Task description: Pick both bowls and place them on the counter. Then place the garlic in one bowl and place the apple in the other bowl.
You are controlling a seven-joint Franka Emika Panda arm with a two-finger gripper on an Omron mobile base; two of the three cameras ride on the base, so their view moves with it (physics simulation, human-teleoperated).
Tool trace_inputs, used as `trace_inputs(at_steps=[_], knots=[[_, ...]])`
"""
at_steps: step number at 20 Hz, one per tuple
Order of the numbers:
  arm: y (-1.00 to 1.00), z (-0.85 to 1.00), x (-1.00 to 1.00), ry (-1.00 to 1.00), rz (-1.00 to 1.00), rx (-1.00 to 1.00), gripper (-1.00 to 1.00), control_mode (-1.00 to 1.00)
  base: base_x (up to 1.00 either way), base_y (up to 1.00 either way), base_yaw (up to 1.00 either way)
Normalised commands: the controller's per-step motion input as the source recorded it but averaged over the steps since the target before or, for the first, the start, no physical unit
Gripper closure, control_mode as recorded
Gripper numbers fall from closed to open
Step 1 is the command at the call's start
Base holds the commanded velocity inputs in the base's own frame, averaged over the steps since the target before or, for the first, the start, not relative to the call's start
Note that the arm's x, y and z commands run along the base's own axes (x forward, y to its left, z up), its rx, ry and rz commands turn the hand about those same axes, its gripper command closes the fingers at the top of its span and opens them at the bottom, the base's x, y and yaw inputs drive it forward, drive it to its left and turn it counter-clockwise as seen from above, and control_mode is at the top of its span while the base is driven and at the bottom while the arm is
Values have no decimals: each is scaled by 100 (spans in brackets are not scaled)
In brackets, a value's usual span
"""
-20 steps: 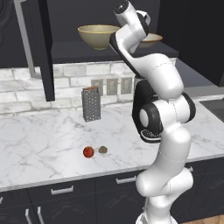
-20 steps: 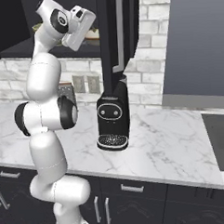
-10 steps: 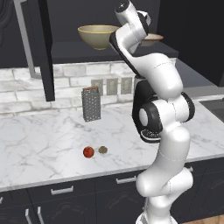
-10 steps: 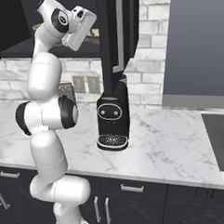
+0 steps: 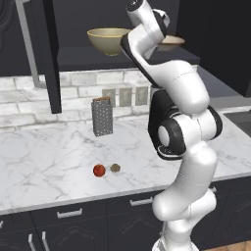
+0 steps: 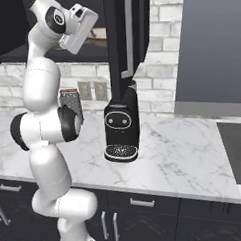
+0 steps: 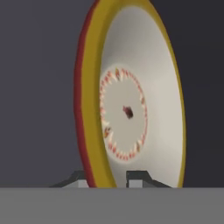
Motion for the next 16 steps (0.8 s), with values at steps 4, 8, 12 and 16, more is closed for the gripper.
trace_inputs(at_steps=[4,8,12,16], knots=[[31,0,-64,-16,0,-12,100,-100,0,0,0],[25,-6,-81,-9,0,-8,100,-100,0,0,0],[10,-19,-97,-1,0,-3,100,-100,0,0,0],[0,-34,-100,0,-2,0,100,-100,0,0,0]])
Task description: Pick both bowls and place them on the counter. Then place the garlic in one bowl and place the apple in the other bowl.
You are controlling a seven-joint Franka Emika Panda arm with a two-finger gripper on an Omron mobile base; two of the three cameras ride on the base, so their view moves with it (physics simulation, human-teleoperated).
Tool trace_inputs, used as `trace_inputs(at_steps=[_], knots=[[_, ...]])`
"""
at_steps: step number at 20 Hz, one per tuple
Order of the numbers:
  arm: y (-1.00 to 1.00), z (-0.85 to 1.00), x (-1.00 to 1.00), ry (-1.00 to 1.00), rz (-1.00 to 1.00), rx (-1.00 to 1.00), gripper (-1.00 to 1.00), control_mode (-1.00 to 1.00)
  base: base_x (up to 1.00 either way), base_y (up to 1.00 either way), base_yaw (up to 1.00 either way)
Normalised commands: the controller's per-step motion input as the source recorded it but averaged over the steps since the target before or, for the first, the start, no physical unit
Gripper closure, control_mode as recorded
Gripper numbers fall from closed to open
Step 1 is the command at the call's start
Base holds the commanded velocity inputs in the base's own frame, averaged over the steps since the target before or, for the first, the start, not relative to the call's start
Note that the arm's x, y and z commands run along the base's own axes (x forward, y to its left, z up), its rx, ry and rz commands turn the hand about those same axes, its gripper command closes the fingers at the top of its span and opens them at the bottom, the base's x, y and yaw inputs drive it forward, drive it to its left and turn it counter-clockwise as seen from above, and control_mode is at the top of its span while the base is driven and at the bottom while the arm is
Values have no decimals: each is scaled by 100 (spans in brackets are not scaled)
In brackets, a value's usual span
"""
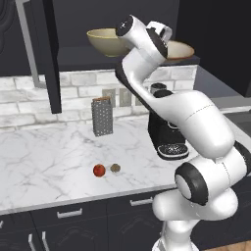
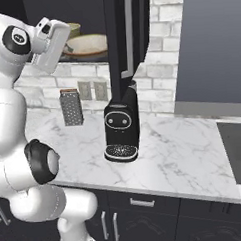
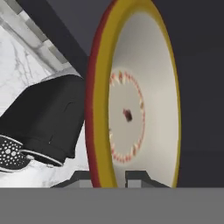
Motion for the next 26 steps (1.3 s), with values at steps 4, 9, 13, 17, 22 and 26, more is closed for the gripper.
trace_inputs(at_steps=[4,9,13,17,22,26], knots=[[0,-35,-100,0,-2,0,100,-100,0,0,0],[7,-37,-94,0,-1,-1,100,-100,0,0,0],[15,-44,-83,1,0,-3,100,-100,0,0,0],[25,-51,-64,4,0,-4,100,-100,0,0,0],[43,-52,-35,5,0,-4,100,-100,0,0,0],[52,-51,-13,7,0,-4,100,-100,0,0,0]])
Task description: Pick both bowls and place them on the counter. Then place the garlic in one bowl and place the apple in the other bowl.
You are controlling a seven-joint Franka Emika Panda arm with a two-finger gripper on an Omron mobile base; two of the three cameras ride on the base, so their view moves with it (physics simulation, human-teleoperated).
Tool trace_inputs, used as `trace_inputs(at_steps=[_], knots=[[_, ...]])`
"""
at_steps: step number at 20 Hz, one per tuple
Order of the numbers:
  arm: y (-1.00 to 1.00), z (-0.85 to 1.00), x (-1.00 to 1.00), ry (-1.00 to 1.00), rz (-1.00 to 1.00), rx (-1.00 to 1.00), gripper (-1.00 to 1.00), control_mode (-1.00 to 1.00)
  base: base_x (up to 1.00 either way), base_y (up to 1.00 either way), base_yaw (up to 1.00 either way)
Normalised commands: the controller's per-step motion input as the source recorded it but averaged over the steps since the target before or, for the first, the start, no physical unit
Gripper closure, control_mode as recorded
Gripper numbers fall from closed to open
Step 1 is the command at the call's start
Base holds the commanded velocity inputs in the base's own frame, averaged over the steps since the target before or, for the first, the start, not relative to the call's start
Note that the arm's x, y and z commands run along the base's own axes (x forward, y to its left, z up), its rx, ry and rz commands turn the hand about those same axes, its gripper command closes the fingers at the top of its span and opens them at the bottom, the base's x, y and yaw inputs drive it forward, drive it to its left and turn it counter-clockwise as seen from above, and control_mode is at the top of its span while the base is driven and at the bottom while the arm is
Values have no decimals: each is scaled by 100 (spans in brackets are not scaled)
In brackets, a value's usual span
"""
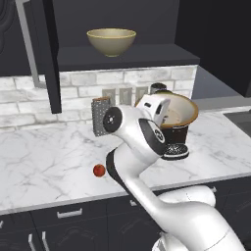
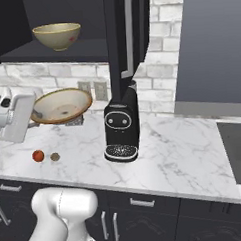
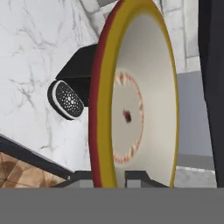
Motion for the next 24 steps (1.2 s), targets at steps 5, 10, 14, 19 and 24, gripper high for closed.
trace_inputs(at_steps=[5,10,14,19,24], knots=[[46,-46,0,9,0,-4,100,-100,0,0,0],[30,-46,11,8,0,-1,100,-100,0,0,0],[21,-45,24,3,0,0,100,-100,0,0,0],[12,-38,40,0,0,0,100,-100,0,0,0],[6,-34,51,0,0,0,100,-100,0,0,0]])
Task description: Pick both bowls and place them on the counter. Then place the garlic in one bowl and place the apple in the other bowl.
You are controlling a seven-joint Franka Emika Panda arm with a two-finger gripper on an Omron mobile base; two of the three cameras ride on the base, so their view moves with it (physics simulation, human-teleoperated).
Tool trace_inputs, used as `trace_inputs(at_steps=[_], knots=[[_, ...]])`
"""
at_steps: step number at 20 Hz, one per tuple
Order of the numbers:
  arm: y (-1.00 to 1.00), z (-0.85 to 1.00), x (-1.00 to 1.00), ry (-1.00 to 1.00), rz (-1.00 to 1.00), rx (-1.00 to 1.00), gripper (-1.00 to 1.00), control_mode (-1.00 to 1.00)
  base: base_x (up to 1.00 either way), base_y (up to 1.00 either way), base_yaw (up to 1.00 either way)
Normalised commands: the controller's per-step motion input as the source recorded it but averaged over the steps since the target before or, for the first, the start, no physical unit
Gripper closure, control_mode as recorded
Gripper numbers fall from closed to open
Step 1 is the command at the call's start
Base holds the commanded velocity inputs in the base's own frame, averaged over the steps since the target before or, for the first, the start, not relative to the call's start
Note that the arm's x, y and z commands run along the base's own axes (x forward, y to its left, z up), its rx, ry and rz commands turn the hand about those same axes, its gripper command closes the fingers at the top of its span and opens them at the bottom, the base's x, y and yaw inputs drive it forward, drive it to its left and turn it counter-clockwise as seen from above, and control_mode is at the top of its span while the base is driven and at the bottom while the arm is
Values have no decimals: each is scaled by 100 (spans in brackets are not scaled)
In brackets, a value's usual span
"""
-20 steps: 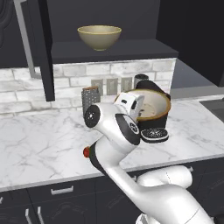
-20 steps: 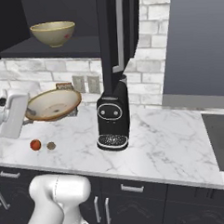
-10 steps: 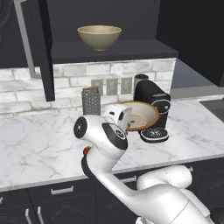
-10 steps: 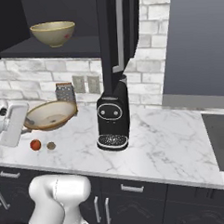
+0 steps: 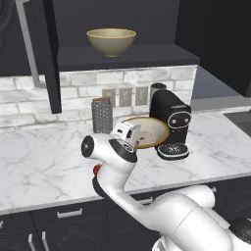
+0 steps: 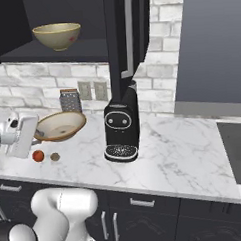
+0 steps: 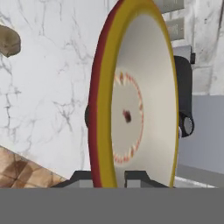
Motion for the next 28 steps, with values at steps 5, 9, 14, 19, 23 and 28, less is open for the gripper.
trace_inputs(at_steps=[5,9,14,19,23,28], knots=[[3,-31,50,0,0,0,100,-100,0,0,0],[7,-31,50,0,0,0,100,-100,0,0,0],[6,-29,54,0,0,0,100,-100,0,0,0],[1,-29,45,0,0,0,100,-100,0,0,0],[0,-30,40,0,0,0,100,-100,0,0,0],[0,-34,30,0,0,0,100,-100,0,0,0]])
